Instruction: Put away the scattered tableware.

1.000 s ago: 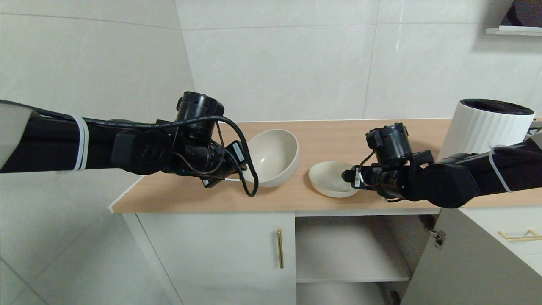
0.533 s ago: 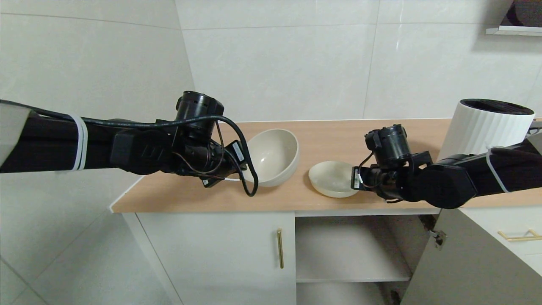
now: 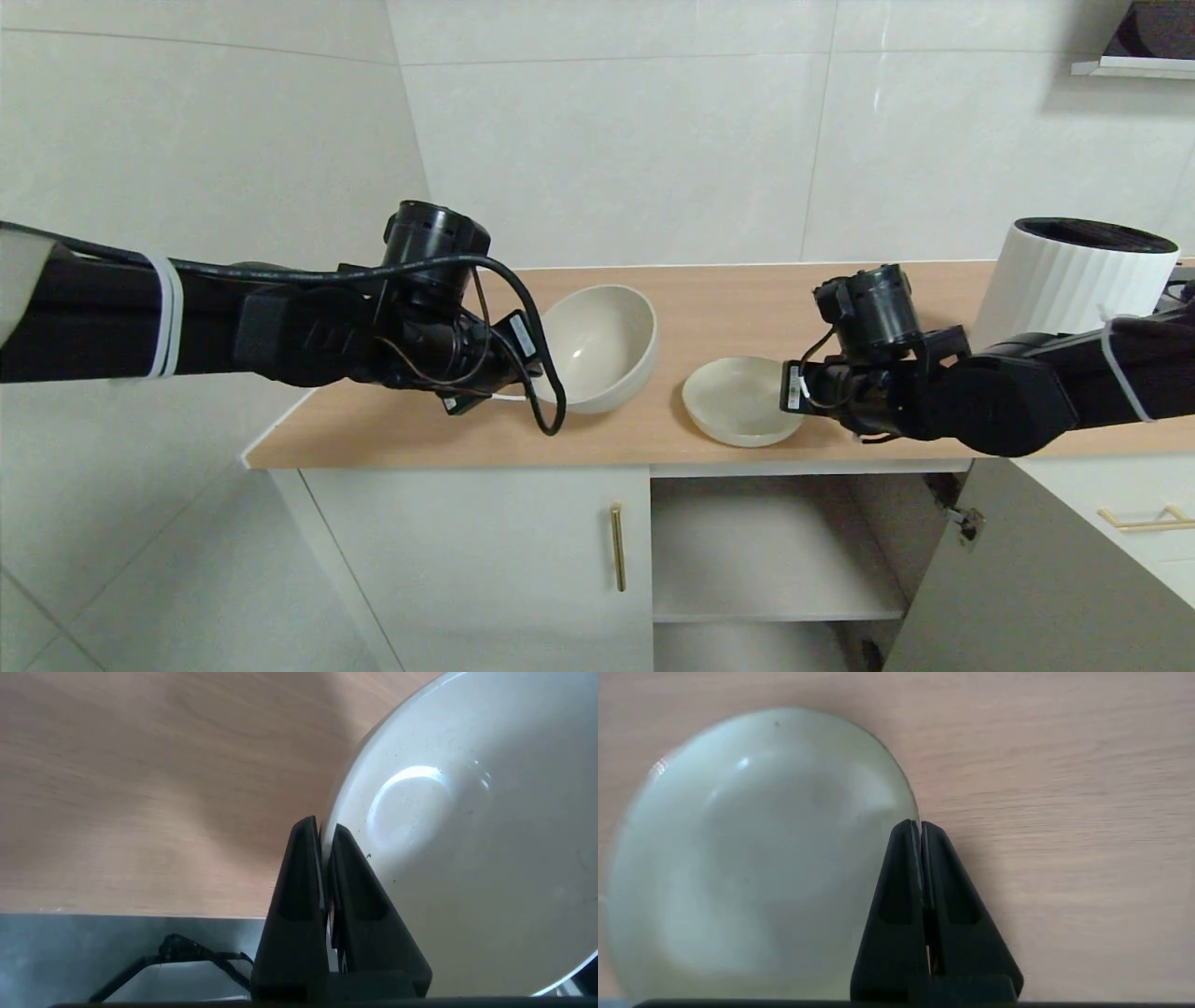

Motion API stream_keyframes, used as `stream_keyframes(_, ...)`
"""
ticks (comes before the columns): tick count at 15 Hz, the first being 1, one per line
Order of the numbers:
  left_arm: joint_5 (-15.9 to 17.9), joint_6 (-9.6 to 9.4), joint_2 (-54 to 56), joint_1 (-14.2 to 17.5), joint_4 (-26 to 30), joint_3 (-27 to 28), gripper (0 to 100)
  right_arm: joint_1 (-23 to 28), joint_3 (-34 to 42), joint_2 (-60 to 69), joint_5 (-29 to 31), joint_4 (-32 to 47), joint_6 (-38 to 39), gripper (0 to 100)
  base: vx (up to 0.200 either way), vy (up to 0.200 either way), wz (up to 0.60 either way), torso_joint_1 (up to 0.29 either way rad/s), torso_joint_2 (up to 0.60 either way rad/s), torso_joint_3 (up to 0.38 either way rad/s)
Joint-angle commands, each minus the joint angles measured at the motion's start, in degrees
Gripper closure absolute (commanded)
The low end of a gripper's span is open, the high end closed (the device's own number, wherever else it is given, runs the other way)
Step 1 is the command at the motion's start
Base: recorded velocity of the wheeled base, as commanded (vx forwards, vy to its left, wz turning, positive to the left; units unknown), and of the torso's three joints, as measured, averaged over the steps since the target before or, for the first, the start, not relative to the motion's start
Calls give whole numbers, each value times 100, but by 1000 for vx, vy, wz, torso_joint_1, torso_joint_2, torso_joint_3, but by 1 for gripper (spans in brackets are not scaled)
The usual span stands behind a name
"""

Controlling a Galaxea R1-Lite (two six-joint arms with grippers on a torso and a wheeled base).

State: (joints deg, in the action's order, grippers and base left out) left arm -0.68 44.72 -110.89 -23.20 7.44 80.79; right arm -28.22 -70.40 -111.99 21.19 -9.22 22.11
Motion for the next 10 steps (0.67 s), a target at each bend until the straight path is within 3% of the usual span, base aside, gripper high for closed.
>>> stream_keyframes(1,7,-7,375,0,3,-336,100,27,202,644,-220,131,3,100,0,0,0,0,0,0)
stream_keyframes(5,59,-121,1131,0,-14,-1047,100,45,642,1918,-1020,1018,47,100,0,0,0,0,0,0)
stream_keyframes(8,288,-596,1983,0,-23,-2014,100,159,1143,2516,-1635,1625,39,100,0,0,0,0,0,0)
stream_keyframes(10,596,-771,2194,0,-102,-2357,100,221,1239,2560,-1864,1730,39,100,0,0,0,0,0,0)
